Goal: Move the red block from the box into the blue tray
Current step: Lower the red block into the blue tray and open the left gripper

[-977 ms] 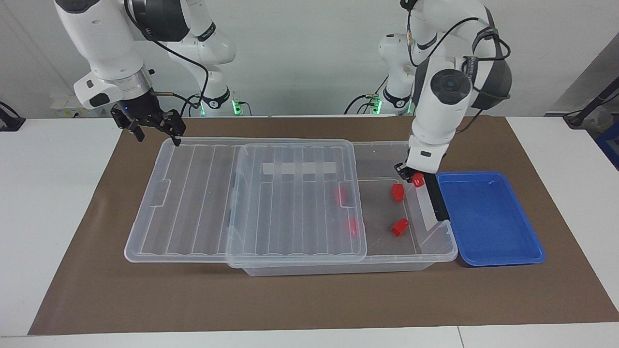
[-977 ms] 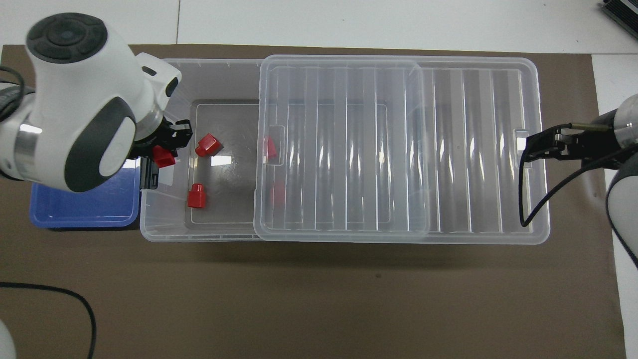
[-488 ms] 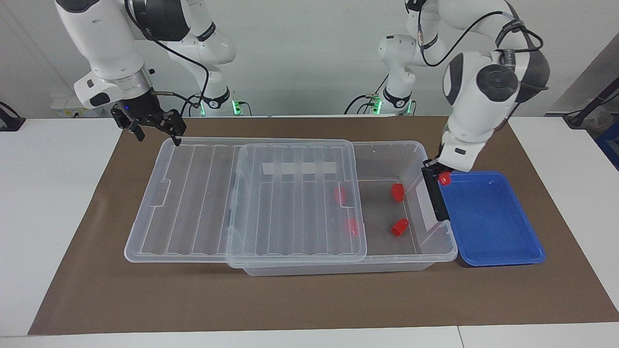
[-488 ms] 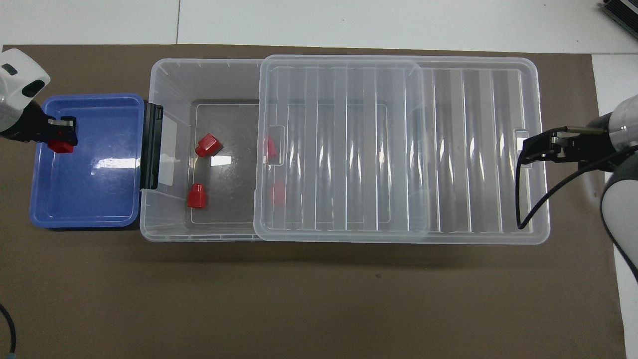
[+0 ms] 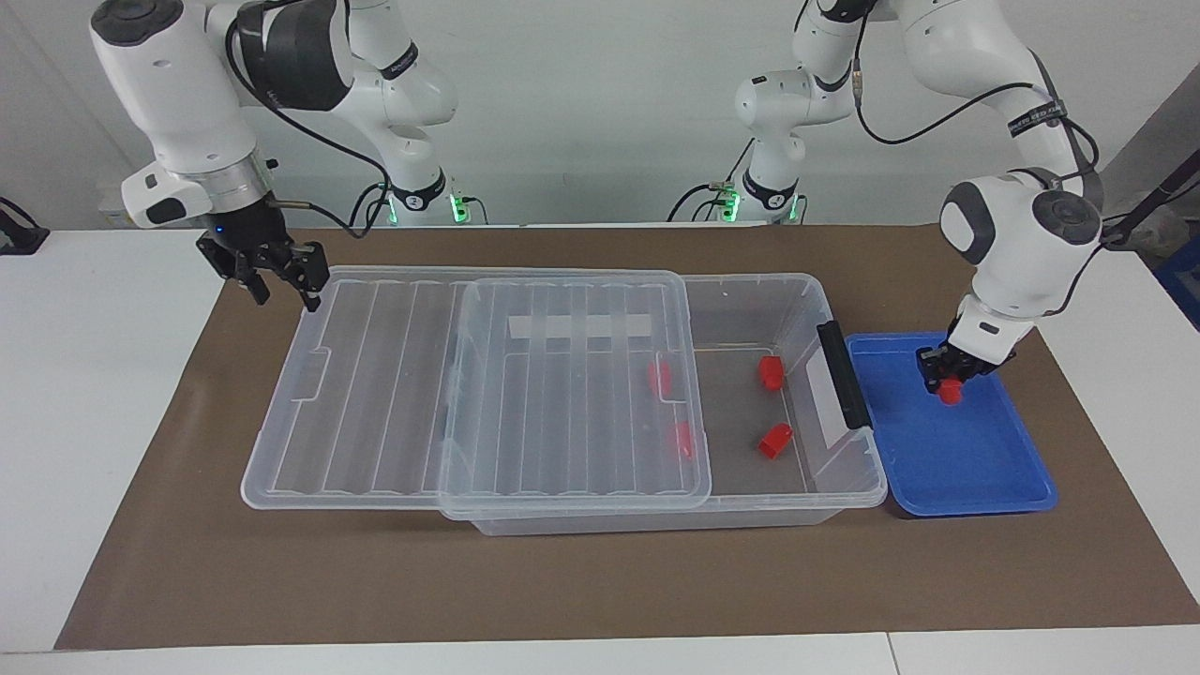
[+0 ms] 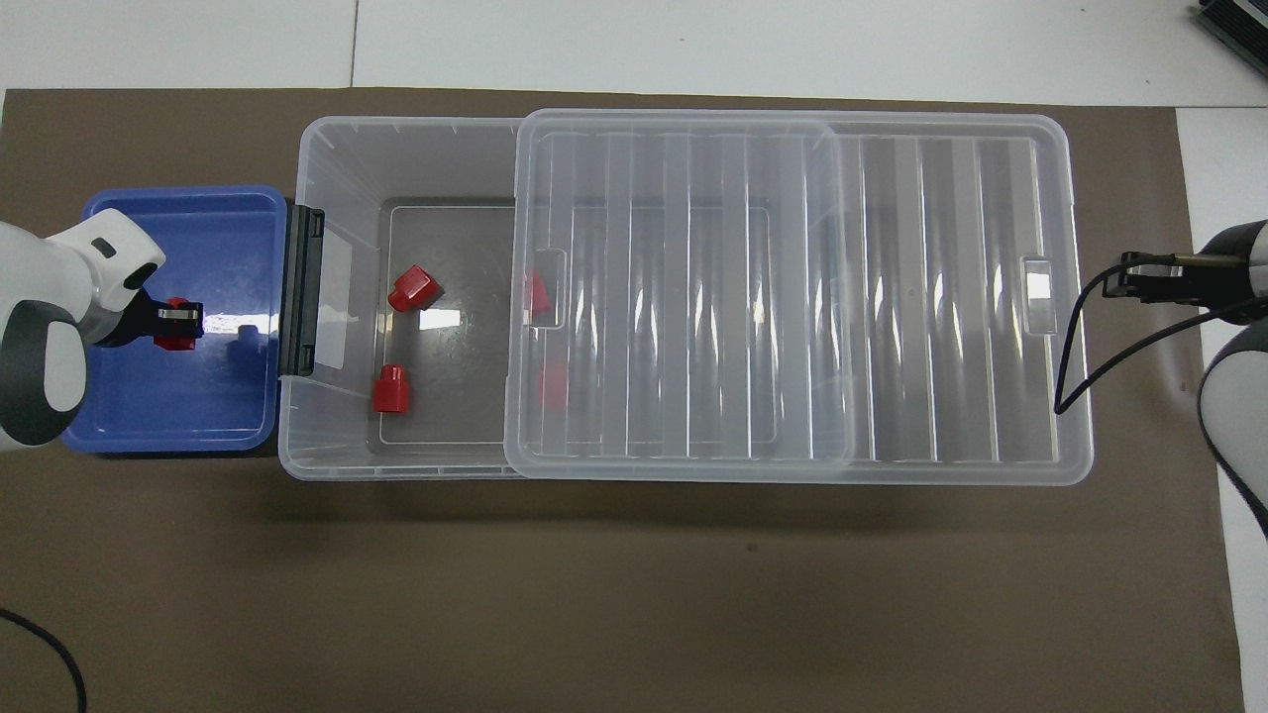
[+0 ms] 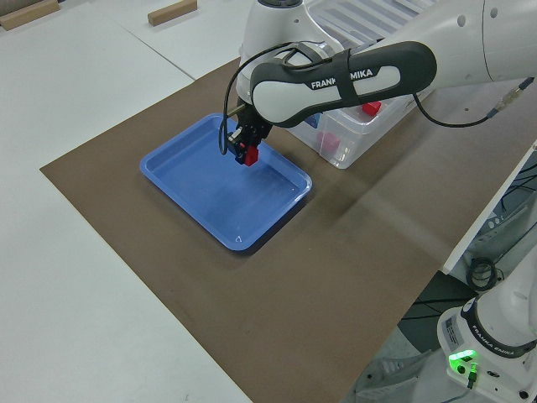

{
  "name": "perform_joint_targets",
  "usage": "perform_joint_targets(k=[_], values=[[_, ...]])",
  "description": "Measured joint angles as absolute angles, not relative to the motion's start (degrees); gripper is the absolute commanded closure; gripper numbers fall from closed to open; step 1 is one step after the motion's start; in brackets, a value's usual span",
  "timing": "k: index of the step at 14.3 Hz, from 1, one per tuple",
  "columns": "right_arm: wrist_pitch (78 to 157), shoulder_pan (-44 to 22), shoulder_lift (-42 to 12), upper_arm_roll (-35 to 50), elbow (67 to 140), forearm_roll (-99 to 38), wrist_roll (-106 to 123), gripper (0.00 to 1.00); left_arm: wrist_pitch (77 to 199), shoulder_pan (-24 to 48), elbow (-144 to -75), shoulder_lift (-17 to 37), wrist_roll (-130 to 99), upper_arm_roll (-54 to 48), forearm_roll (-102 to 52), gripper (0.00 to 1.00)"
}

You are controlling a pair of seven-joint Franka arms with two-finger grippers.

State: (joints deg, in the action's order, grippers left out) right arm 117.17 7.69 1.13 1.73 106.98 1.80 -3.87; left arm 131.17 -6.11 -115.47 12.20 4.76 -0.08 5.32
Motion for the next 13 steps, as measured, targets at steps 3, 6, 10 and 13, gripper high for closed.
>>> perform_joint_targets(k=[3,6,10,13], values=[[122.00,9.17,0.65,1.68,109.78,1.80,-3.71,1.00,133.23,-7.64,-117.48,12.17,7.13,-0.05,5.32,1.00],[123.16,10.19,-0.59,1.64,110.24,1.79,-4.40,1.00,135.85,-7.95,-120.13,12.14,7.59,-0.12,5.32,1.00],[125.18,10.17,-2.33,1.66,110.47,1.79,-7.22,1.00,140.47,-7.95,-124.68,12.08,7.60,-0.29,5.32,1.00],[125.75,10.11,-2.93,1.74,111.25,1.79,-7.48,1.00,142.39,-7.95,-126.05,11.39,7.63,-0.31,5.33,0.89]])
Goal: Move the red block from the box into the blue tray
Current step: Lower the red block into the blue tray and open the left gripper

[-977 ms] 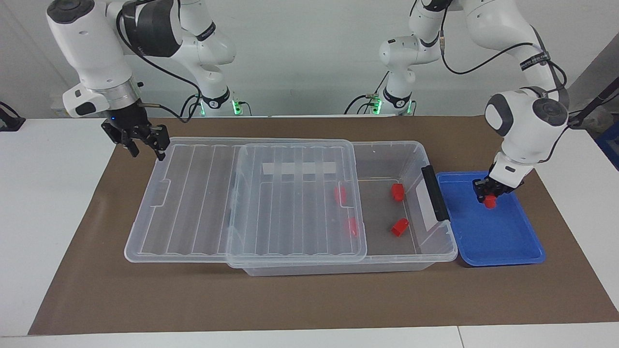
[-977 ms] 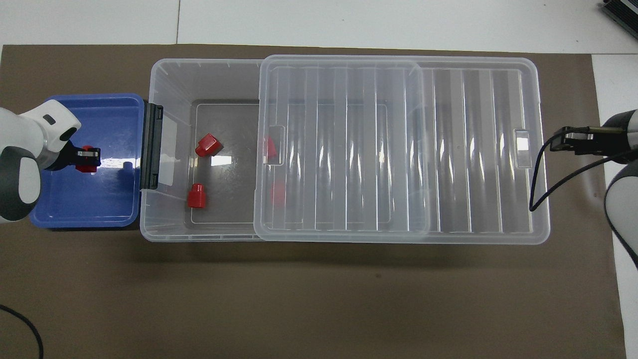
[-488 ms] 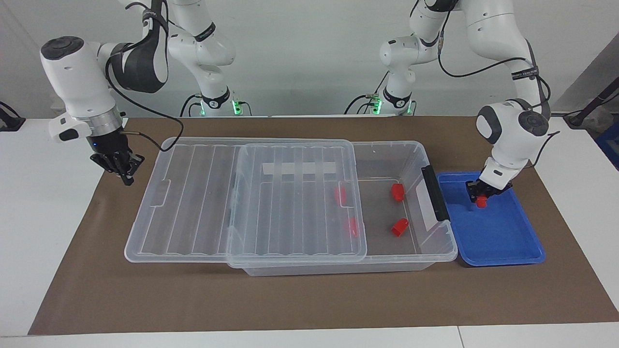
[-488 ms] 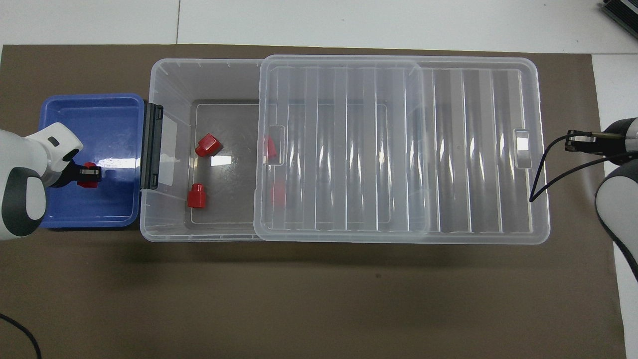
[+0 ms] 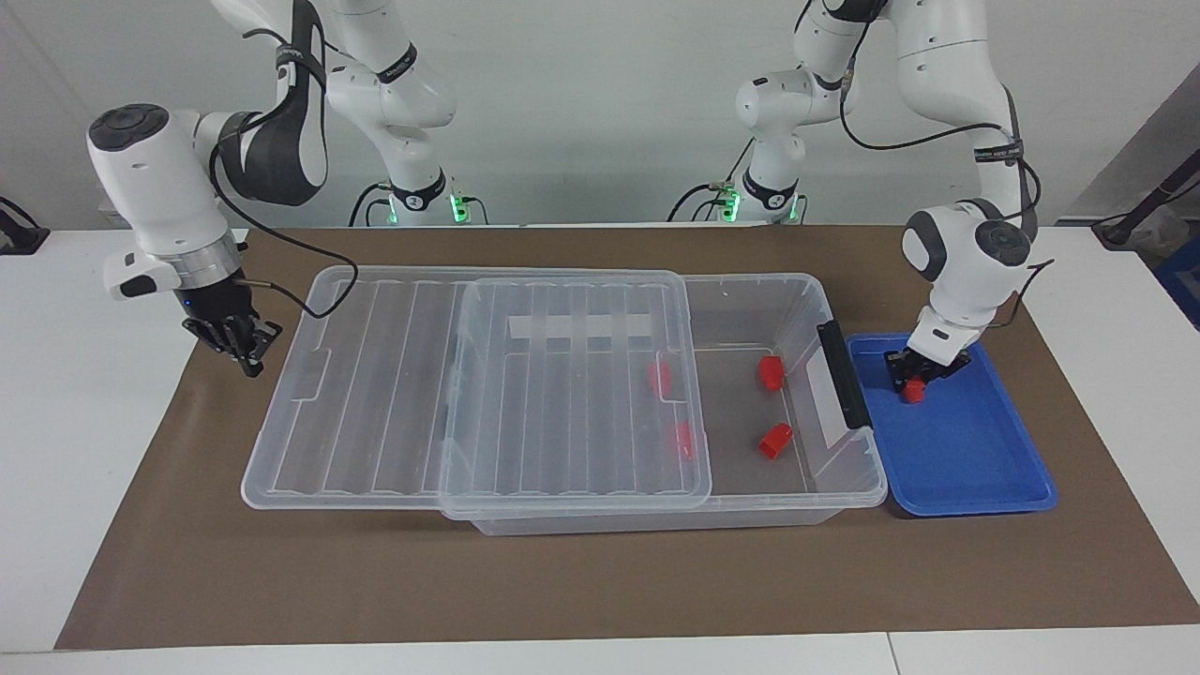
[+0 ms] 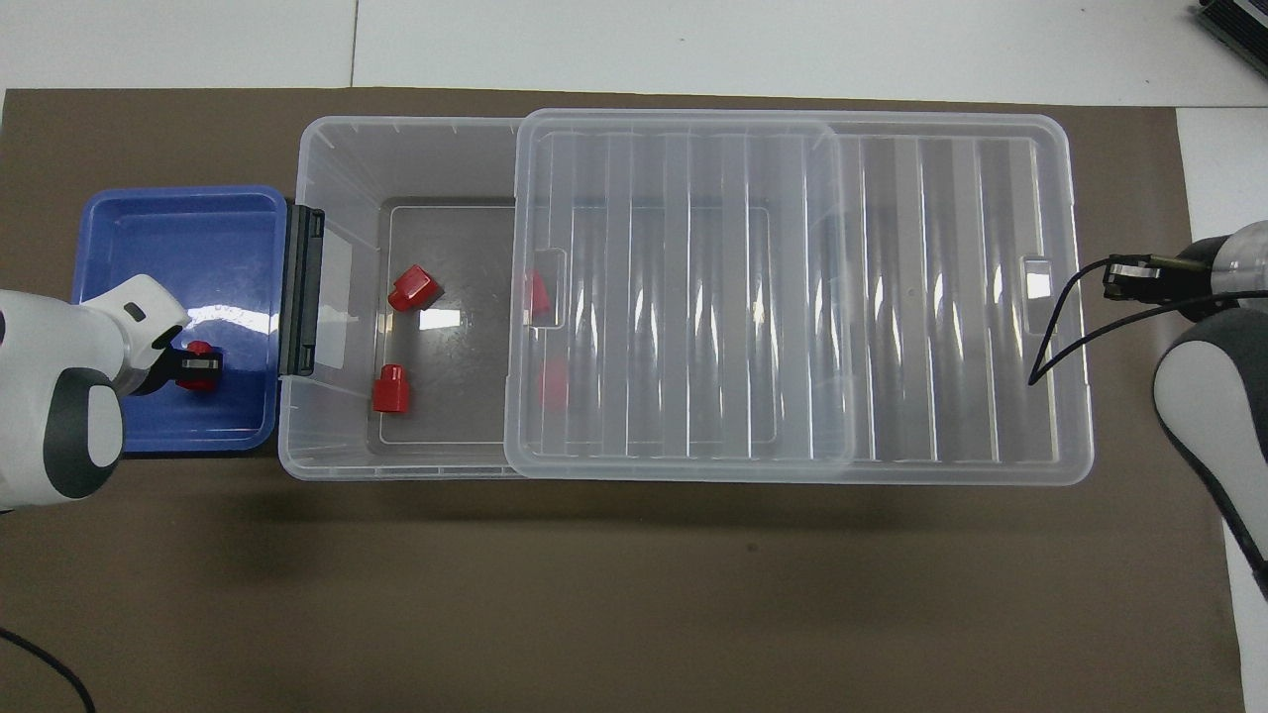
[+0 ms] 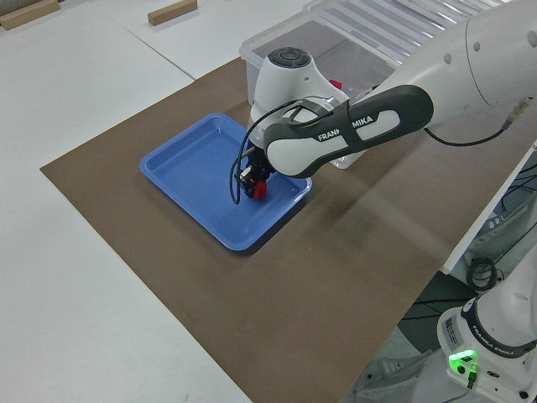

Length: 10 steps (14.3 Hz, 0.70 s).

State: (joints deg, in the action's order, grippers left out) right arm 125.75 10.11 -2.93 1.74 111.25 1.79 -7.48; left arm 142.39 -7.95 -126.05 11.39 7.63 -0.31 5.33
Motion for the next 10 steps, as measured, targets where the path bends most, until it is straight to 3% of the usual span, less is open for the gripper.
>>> perform_joint_targets(k=[2,3,7,10], values=[[125.75,10.11,-2.95,1.75,111.46,1.79,-7.48,1.00,142.52,-7.94,-126.19,11.30,7.73,-0.37,5.33,0.21],[125.75,10.11,-2.95,1.75,111.48,1.79,-7.48,1.00,142.52,-7.93,-126.21,11.31,7.79,-0.40,5.33,0.00],[125.89,9.71,-2.95,1.90,111.48,1.79,-7.48,1.00,141.55,-7.82,-125.77,11.28,7.82,-0.76,5.33,0.00],[125.97,7.83,-2.95,1.98,111.48,1.79,-7.49,1.00,128.06,-7.28,-117.34,10.53,7.82,-1.65,5.32,0.00]])
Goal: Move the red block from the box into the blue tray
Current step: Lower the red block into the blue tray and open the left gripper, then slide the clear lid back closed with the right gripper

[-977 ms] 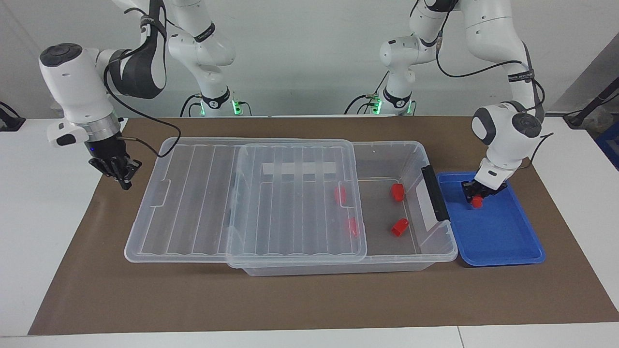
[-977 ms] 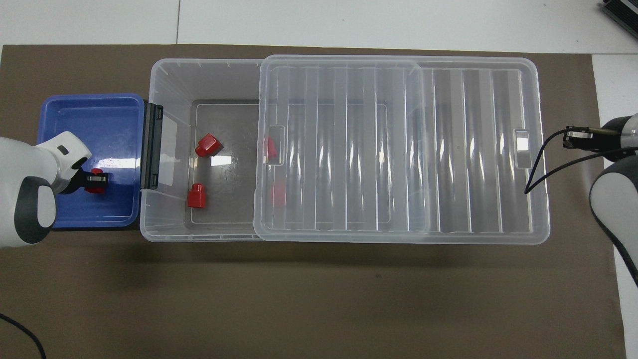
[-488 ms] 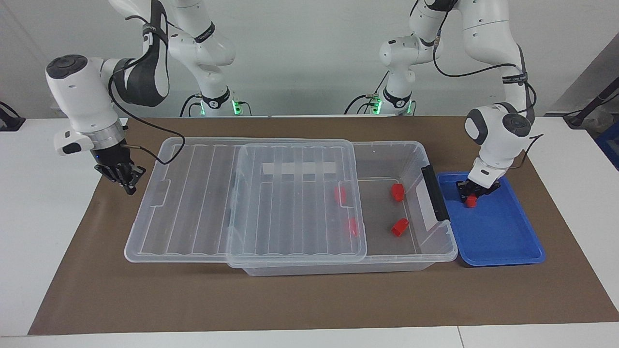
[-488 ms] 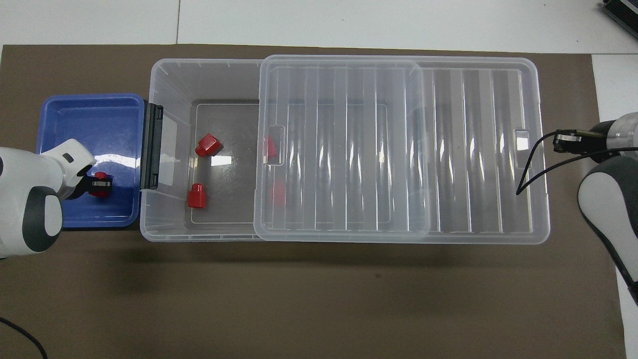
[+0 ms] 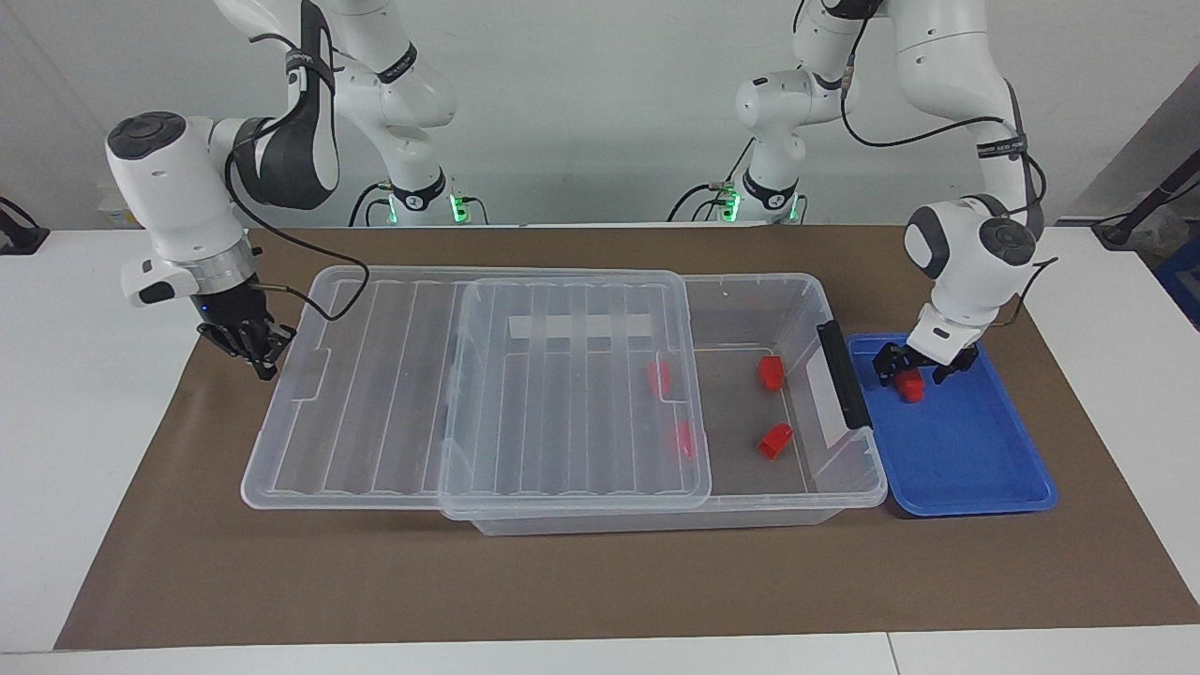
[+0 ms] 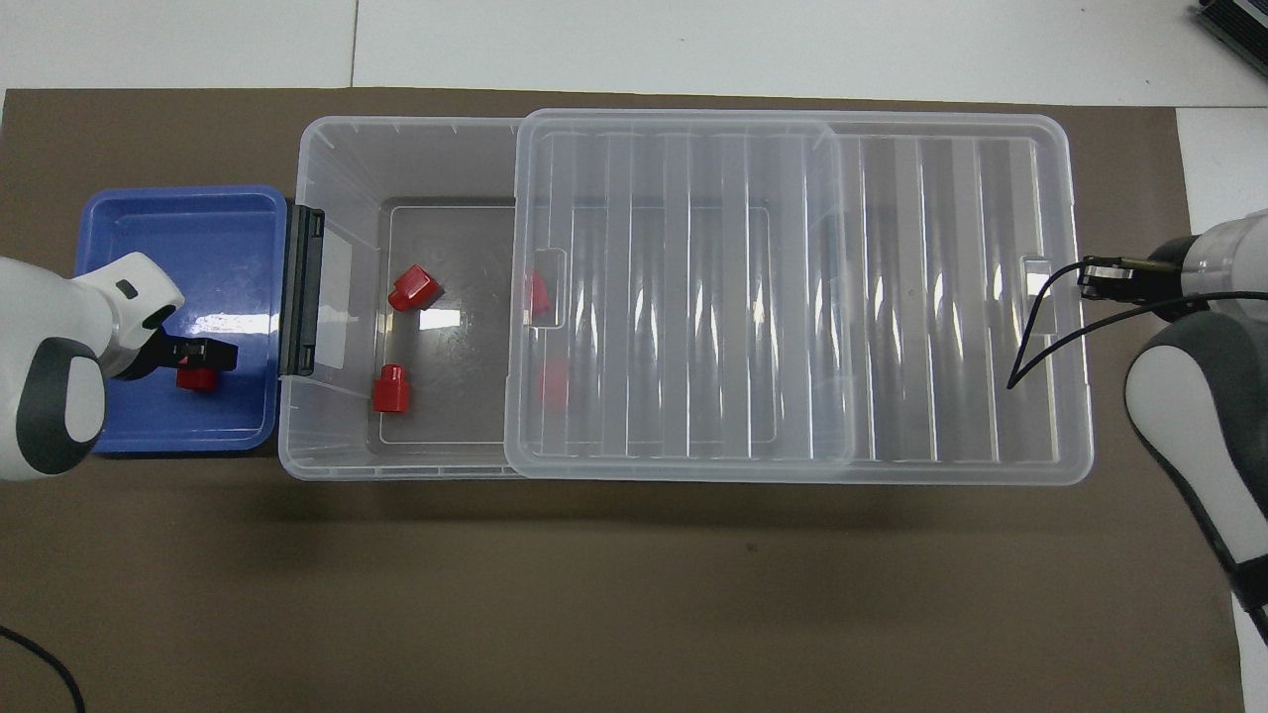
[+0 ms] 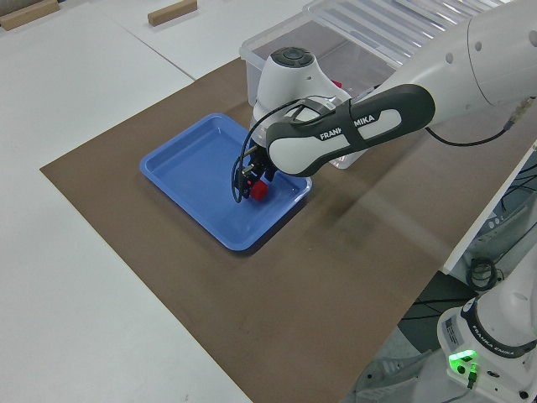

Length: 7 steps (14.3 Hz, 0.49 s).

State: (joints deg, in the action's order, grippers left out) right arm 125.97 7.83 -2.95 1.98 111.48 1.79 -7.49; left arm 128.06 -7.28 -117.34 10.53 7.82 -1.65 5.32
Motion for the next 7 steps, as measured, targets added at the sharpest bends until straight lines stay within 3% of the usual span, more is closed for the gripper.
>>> perform_joint_targets(k=[4,7], values=[[125.97,6.26,-2.95,2.29,111.49,1.76,-7.52,1.00,107.10,-2.93,-101.32,8.55,7.72,-2.02,5.32,0.00],[125.97,4.05,-2.95,2.42,111.50,1.76,-7.52,1.00,100.79,-1.20,-96.30,6.32,7.69,-2.08,5.32,0.00]])
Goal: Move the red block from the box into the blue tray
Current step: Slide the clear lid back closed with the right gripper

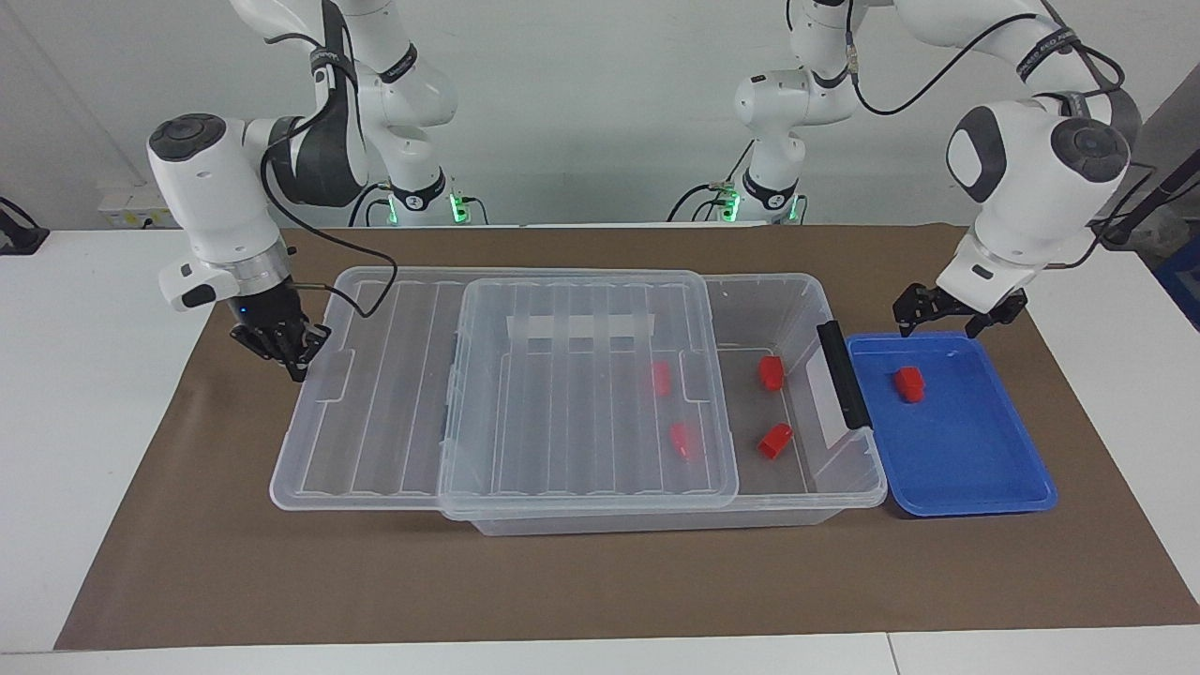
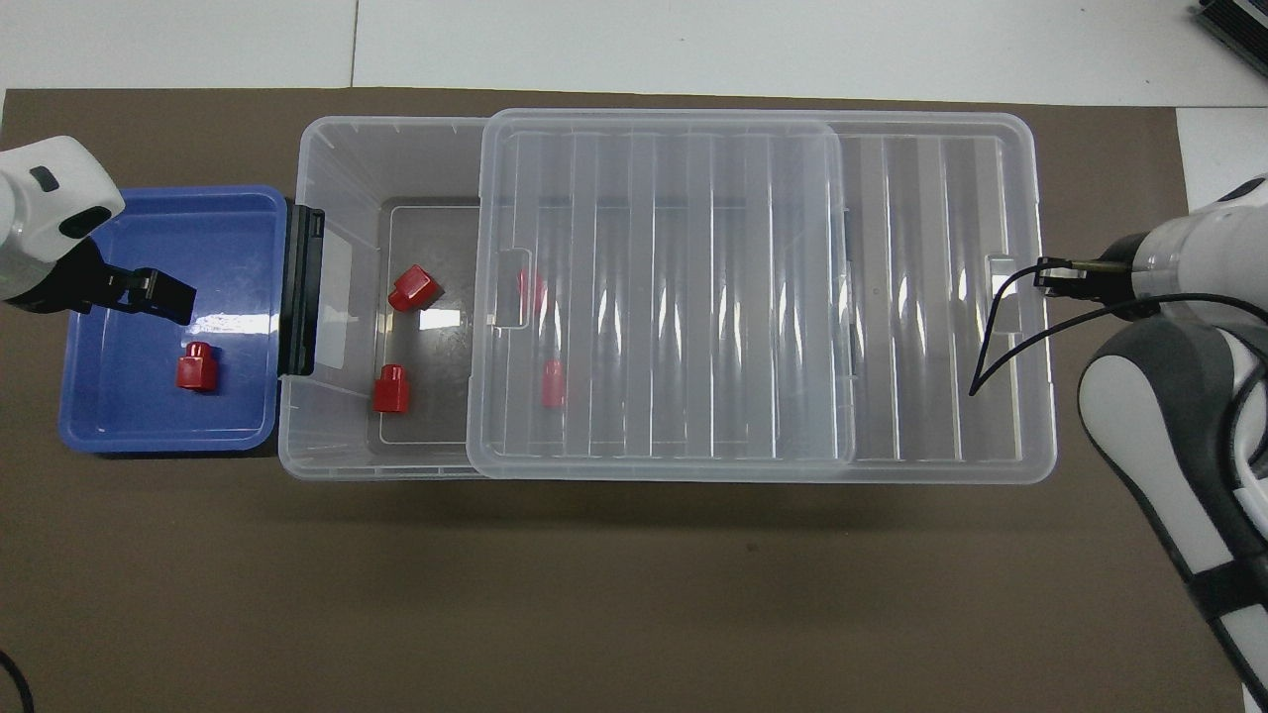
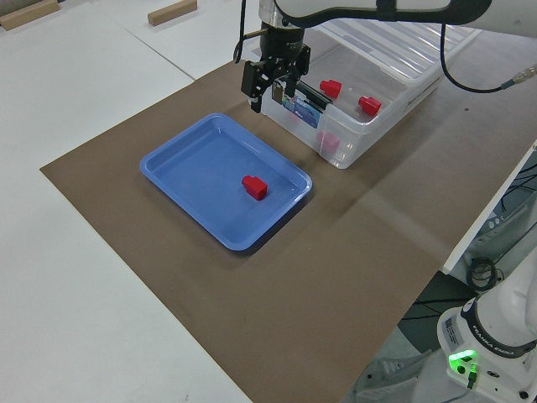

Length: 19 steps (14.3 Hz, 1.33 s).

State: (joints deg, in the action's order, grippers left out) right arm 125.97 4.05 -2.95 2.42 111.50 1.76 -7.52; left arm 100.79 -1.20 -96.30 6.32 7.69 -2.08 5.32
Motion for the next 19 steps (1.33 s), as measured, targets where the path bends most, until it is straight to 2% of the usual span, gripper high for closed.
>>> perform_joint_targets(k=[6,10,19], values=[[125.80,-3.78,-2.95,2.58,111.54,1.69,-15.24,1.00,93.41,-0.62,-96.27,-3.87,7.98,-2.23,5.31,0.00],[125.19,-7.92,-2.94,2.65,111.54,0.03,-17.61,1.00,93.41,-0.07,-97.27,-3.84,7.98,-2.35,5.31,0.00],[123.48,-9.58,-2.77,2.66,111.54,-3.08,-17.61,1.00,99.48,-0.10,-100.44,-3.92,7.98,-2.28,5.29,0.00]])
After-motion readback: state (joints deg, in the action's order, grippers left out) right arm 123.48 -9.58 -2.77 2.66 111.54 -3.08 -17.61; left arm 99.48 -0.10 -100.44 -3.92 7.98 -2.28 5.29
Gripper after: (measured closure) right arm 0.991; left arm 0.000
